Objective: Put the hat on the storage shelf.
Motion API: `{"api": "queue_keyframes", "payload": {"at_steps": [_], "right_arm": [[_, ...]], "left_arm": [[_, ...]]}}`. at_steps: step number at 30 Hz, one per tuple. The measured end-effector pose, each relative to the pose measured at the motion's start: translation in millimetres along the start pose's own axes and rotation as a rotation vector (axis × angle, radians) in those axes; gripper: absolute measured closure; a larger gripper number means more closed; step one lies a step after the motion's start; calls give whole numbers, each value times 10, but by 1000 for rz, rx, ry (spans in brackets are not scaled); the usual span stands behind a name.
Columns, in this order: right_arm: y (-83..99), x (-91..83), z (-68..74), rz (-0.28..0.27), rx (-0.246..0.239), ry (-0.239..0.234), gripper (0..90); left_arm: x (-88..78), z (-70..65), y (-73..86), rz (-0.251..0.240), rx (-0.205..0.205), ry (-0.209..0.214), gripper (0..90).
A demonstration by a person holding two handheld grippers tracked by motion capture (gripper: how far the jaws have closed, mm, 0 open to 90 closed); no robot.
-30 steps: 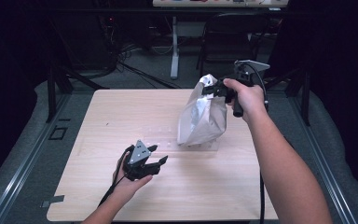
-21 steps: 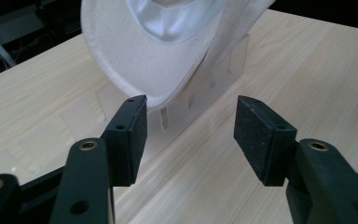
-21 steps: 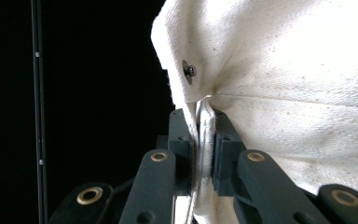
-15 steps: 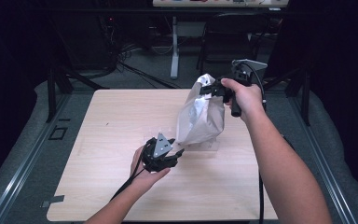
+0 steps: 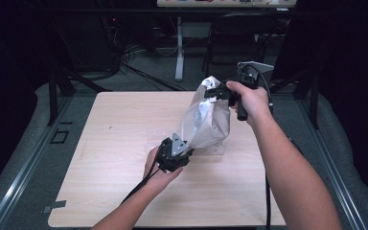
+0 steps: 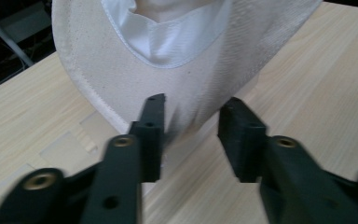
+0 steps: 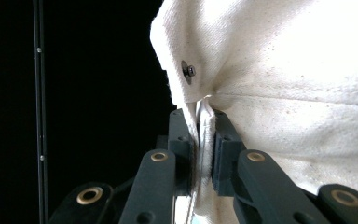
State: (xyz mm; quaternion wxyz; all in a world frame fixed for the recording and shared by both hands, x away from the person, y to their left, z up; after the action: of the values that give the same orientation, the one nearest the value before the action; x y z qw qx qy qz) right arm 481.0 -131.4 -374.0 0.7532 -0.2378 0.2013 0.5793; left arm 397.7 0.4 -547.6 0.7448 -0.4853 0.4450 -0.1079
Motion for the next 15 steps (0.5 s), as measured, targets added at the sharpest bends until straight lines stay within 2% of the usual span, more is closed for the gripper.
{"api": "queue_keyframes", "payload": {"at_steps": [1, 2, 8, 15], "right_arm": [[2, -2, 0, 1, -2, 0, 814], [6, -2, 3, -1, -2, -1, 814], [31, 11, 71, 2, -12, -14, 814], [47, 13, 159, 5, -25, -19, 814]], "left_arm": [[-6, 16, 4, 0, -2, 5, 733], [-12, 28, 5, -2, -1, 4, 751], [-65, 74, 15, -21, 21, 19, 790], [-108, 67, -15, -87, -10, 96, 818]]}}
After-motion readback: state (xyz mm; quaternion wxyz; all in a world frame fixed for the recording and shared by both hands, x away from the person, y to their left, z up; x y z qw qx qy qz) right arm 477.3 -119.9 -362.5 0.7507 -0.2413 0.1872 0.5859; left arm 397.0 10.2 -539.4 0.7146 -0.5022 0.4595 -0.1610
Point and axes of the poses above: each handheld gripper's, and its own axes: x roughly forward along the jaws, y roughly out of its underside, z roughly to its left, the point moved 8 cm from there along x, roughly forward along the jaws, and after that the axes turned 4 degrees about y, right-handed, at the moved point
